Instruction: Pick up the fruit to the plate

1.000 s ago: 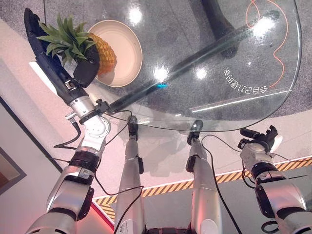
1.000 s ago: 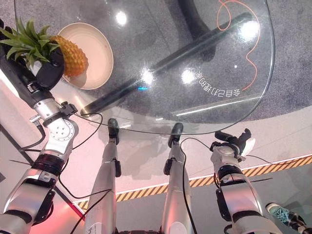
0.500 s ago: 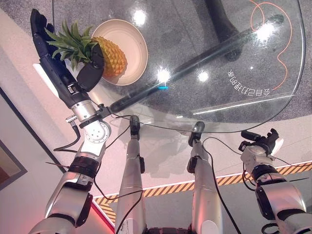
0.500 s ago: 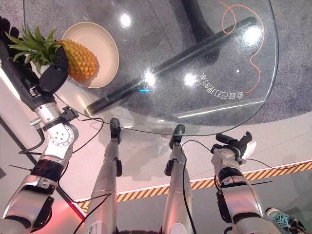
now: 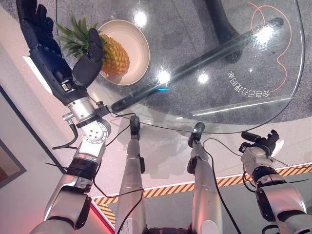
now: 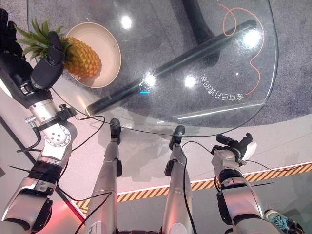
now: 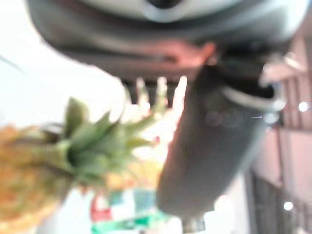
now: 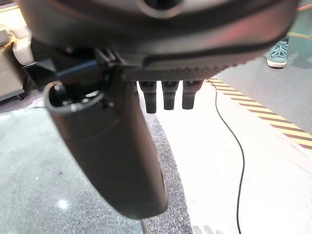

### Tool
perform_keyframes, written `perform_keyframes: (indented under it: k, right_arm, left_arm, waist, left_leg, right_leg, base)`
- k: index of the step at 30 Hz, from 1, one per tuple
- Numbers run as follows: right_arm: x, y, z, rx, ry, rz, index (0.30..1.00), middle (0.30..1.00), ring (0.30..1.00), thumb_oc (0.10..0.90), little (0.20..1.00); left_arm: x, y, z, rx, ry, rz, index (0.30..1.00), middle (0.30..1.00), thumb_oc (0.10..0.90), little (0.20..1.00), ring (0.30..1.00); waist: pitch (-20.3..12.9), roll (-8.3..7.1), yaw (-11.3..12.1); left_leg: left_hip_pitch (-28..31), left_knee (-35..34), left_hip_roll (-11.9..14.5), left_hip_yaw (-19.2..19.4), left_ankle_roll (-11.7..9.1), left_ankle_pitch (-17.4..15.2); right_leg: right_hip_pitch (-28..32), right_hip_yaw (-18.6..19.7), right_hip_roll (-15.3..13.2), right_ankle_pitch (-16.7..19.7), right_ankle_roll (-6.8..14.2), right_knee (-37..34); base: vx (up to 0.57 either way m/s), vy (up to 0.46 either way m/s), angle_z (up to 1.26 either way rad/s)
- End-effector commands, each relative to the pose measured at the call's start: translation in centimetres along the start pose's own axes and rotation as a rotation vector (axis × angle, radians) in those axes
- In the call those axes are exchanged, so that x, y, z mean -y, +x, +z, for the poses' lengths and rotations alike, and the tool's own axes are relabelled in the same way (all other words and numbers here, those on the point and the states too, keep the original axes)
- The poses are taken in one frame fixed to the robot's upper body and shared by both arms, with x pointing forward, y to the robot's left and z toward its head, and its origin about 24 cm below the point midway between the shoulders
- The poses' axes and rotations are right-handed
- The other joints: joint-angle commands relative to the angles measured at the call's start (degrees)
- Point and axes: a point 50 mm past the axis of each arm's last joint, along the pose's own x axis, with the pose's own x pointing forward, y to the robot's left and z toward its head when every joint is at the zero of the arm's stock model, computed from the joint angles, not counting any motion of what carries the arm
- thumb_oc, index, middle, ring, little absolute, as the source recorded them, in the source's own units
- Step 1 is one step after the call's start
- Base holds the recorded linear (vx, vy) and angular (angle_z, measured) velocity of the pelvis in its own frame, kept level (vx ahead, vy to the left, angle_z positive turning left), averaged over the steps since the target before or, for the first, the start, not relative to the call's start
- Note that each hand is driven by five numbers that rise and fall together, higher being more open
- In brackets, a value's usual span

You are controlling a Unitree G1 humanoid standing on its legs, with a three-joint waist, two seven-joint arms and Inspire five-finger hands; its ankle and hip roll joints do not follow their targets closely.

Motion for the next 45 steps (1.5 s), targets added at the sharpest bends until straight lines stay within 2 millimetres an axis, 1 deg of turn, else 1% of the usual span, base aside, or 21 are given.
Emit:
perform_keyframes:
  k: [1,9,14,21,24,25,26,29,32,33,34,35,36,37,38,39,40,41,43,44,45]
  right_arm:
    - [4.6,1.5,-1.5,-0.013,-0.018,-0.183,0.900,0.900,0.900,0.800,0.900]
    - [4.7,1.4,-1.9,-0.018,-0.026,-0.188,0.900,0.900,0.900,0.800,0.900]
    - [4.9,1.5,-2.0,-0.018,-0.022,-0.191,0.900,0.900,0.900,0.800,0.900]
    - [5.0,1.3,-2.6,-0.028,-0.024,-0.193,0.900,0.900,0.900,0.800,0.900]
    - [5.0,1.3,-2.8,-0.031,-0.020,-0.194,0.900,0.900,0.900,0.800,0.900]
    - [5.3,1.2,-3.3,-0.039,-0.025,-0.195,0.900,0.900,0.900,0.800,0.900]
    - [5.2,1.2,-3.2,-0.037,-0.021,-0.194,0.900,0.900,0.900,0.800,0.900]
    - [5.3,0.9,-4.5,-0.054,-0.019,-0.186,0.900,0.900,0.900,0.800,0.900]
    - [5.6,0.5,-5.6,-0.056,-0.045,-0.175,0.900,0.900,0.900,0.800,0.900]
    - [5.6,0.5,-5.6,-0.056,-0.045,-0.175,0.900,0.900,0.900,0.800,0.900]
    - [5.9,0.4,-6.3,-0.062,-0.056,-0.176,0.900,0.900,0.900,0.800,0.900]
    - [7.3,0.1,-8.1,-0.080,-0.082,-0.184,0.900,0.900,0.900,0.800,0.900]
    - [7.3,0.1,-8.1,-0.080,-0.082,-0.184,0.900,0.900,0.900,0.800,0.900]
    - [8.8,-0.1,-9.5,-0.095,-0.106,-0.191,0.900,0.900,0.900,0.800,0.900]
    - [9.4,-0.3,-10.2,-0.105,-0.124,-0.197,0.900,0.900,0.900,0.800,0.900]
    - [9.7,-0.3,-10.4,-0.109,-0.130,-0.200,0.900,0.900,0.900,0.800,0.900]
    - [10.5,-0.5,-11.2,-0.124,-0.157,-0.201,0.900,0.900,0.900,0.800,0.900]
    - [12.0,-0.8,-12.5,-0.146,-0.206,-0.209,0.900,0.900,0.900,0.800,0.900]
    - [12.2,-0.9,-12.7,-0.150,-0.211,-0.209,0.900,0.900,0.900,0.800,0.900]
    - [14.3,-1.8,-14.9,-0.201,-0.285,-0.205,0.900,0.900,0.900,0.800,0.900]
    - [14.6,-2.0,-15.3,-0.213,-0.302,-0.202,0.900,0.900,0.900,0.800,0.900]
  left_arm:
    - [0.7,2.8,3.9,0.246,-0.136,-0.005,0.900,0.900,0.800,0.900,0.900]
    - [0.8,2.7,4.3,0.249,-0.155,-0.011,0.900,0.900,0.800,0.900,0.900]
    - [0.9,2.8,4.8,0.265,-0.181,-0.024,0.900,0.900,0.800,0.900,0.900]
    - [1.1,2.6,6.1,0.298,-0.244,-0.067,0.900,0.900,0.800,0.900,0.900]
    - [1.3,2.9,7.5,0.344,-0.304,-0.113,0.900,0.900,0.800,0.900,0.900]
    - [1.4,2.8,7.8,0.343,-0.317,-0.136,0.900,0.900,0.800,0.900,0.900]
    - [1.4,2.9,7.9,0.346,-0.320,-0.137,0.900,0.900,0.800,0.900,0.900]
    - [1.4,3.0,8.4,0.318,-0.341,-0.197,0.900,0.900,0.800,0.900,0.900]
    - [0.5,3.0,7.7,0.239,-0.320,-0.212,0.900,0.900,0.800,0.900,0.900]
    - [0.5,3.0,7.7,0.239,-0.320,-0.212,0.900,0.900,0.800,0.900,0.900]
    - [0.0,2.9,7.2,0.191,-0.301,-0.210,0.900,0.900,0.800,0.900,0.900]
    - [-1.9,2.5,5.5,0.071,-0.261,-0.177,0.900,0.900,0.800,0.900,0.900]
    - [-1.9,2.5,5.5,0.071,-0.261,-0.177,0.900,0.900,0.800,0.900,0.900]
    - [-3.5,1.7,4.3,-0.011,-0.203,-0.154,0.900,0.900,0.800,0.900,0.900]
    - [-4.4,1.2,3.6,-0.054,-0.168,-0.144,0.900,0.900,0.800,0.900,0.900]
    - [-4.8,1.0,3.3,-0.079,-0.158,-0.141,0.900,0.900,0.800,0.900,0.900]
    - [-6.1,0.4,2.4,-0.143,-0.128,-0.119,0.900,0.900,0.800,0.900,0.900]
    - [-8.4,-1.0,0.9,-0.248,-0.038,-0.086,0.900,0.900,0.800,0.900,0.900]
    - [-8.8,-1.2,0.6,-0.276,-0.032,-0.071,0.900,0.900,0.800,0.900,0.900]
    - [-12.7,-3.7,-1.3,-0.462,0.045,0.024,0.900,0.900,0.800,0.900,0.900]
    - [-13.6,-4.4,-1.7,-0.494,0.049,0.046,0.900,0.900,0.800,0.900,0.900]
  waist:
    - [-1.4,-0.59,0.8]
    - [-1.4,-0.54,0.8]
    - [-1.4,-0.63,0.9]
    - [-1.4,-0.48,1.3]
    - [-1.4,-0.45,1.4]
    - [-1.4,-0.40,1.6]
    - [-1.4,-0.44,1.5]
    - [-1.4,-0.72,2.0]
    - [-1.4,-0.75,2.8]
    - [-1.4,-0.75,2.8]
    - [-1.4,-0.67,3.0]
    - [-1.4,-0.14,3.4]
    - [-1.4,-0.14,3.4]
    - [-1.4,0.42,3.5]
    - [-1.5,0.80,3.5]
    - [-1.7,0.87,3.5]
    - [-3.1,1.20,3.4]
    - [-6.2,1.81,3.0]
    - [-6.7,1.91,2.9]
    - [-11.1,1.93,2.0]
    - [-12.1,1.86,1.9]
  left_leg:
    - [-0.8,6.5,-1.6,1.2,1.4,-9.0]
    - [-0.3,6.7,-1.5,1.2,1.4,-9.4]
    - [-0.6,6.6,-1.7,1.0,1.6,-9.0]
    - [0.3,6.5,-1.7,0.9,1.6,-9.5]
    - [0.3,6.5,-1.9,0.7,1.8,-9.3]
    - [1.3,6.4,-1.7,0.7,1.8,-9.9]
    - [0.8,6.4,-1.9,0.7,1.8,-9.4]
    - [4.1,5.3,-1.7,1.0,1.8,-9.7]
    - [9.8,2.8,-1.1,1.6,1.6,-9.7]
    - [9.8,2.8,-1.1,1.6,1.6,-9.7]
    - [12.4,1.6,-0.9,1.9,1.5,-9.4]
    - [18.4,-1.3,-0.8,2.8,1.2,-8.2]
    - [18.4,-1.3,-0.8,2.8,1.2,-8.2]
    - [23.2,-3.1,-0.6,3.5,1.0,-7.7]
    - [25.9,-3.9,-0.4,3.9,0.8,-7.8]
    - [26.6,-4.4,-0.5,4.0,0.8,-7.3]
    - [28.4,-5.3,-0.2,4.5,0.5,-7.2]
    - [31.0,-6.6,0.0,5.2,0.2,-6.8]
    - [31.4,-6.8,0.0,5.3,0.1,-6.7]
    - [34.4,-7.4,0.3,5.8,0.0,-6.6]
    - [35.1,-7.5,0.3,5.9,-0.1,-6.6]
  right_leg:
    - [0.4,-1.2,0.3,-0.3,1.1,-1.1]
    - [0.9,-1.1,0.4,-0.7,1.1,-0.8]
    - [0.7,-1.2,0.3,-0.2,1.1,-1.1]
    - [1.6,-1.4,0.1,-0.4,1.2,-1.1]
    - [1.7,-1.4,0.0,-0.2,1.1,-1.2]
    - [2.6,-1.4,0.2,-0.7,1.1,-1.1]
    - [2.2,-1.4,0.1,-0.3,1.1,-1.3]
    - [5.4,-1.7,0.1,-0.3,1.2,-2.0]
    - [11.1,-2.1,0.2,-0.7,1.8,-3.7]
    - [11.1,-2.1,0.2,-0.7,1.8,-3.7]
    - [13.7,-2.2,0.1,-0.7,2.0,-4.6]
    - [19.8,-2.4,-0.4,-0.2,2.4,-7.0]
    - [19.8,-2.4,-0.4,-0.2,2.4,-7.0]
    - [24.6,-2.1,-0.8,0.0,2.7,-8.7]
    - [27.3,-2.0,-1.0,-0.3,2.9,-9.4]
    - [28.1,-2.0,-1.1,0.1,2.9,-10.0]
    - [30.1,-2.1,-1.2,0.1,3.0,-10.9]
    - [32.9,-2.1,-1.4,0.2,3.1,-12.3]
    - [33.3,-2.1,-1.4,0.2,3.1,-12.6]
    - [36.5,-2.2,-1.4,0.2,3.0,-13.4]
    - [37.2,-2.2,-1.4,0.2,2.9,-13.7]
  base:
    - [0.00,0.000,0.00]
    - [0.00,0.000,0.00]
    - [0.00,0.000,0.00]
    - [0.00,0.000,0.00]
    - [0.00,-0.009,0.01]
    - [0.00,0.000,0.00]
    - [0.00,0.000,0.00]
    - [-0.01,-0.072,0.02]
    - [-0.01,-0.060,0.05]
    - [0.00,0.000,0.00]
    - [0.02,0.019,-0.03]
    - [0.02,0.019,-0.03]
    - [0.04,0.070,-0.03]
    - [0.07,0.085,0.04]
    - [0.07,0.103,0.05]
    - [0.10,0.106,0.05]
    - [0.17,0.161,0.06]
    - [0.17,0.143,0.06]
    - [0.17,0.108,-0.02]
    - [0.26,0.113,-0.20]
    - [0.34,0.120,-0.20]
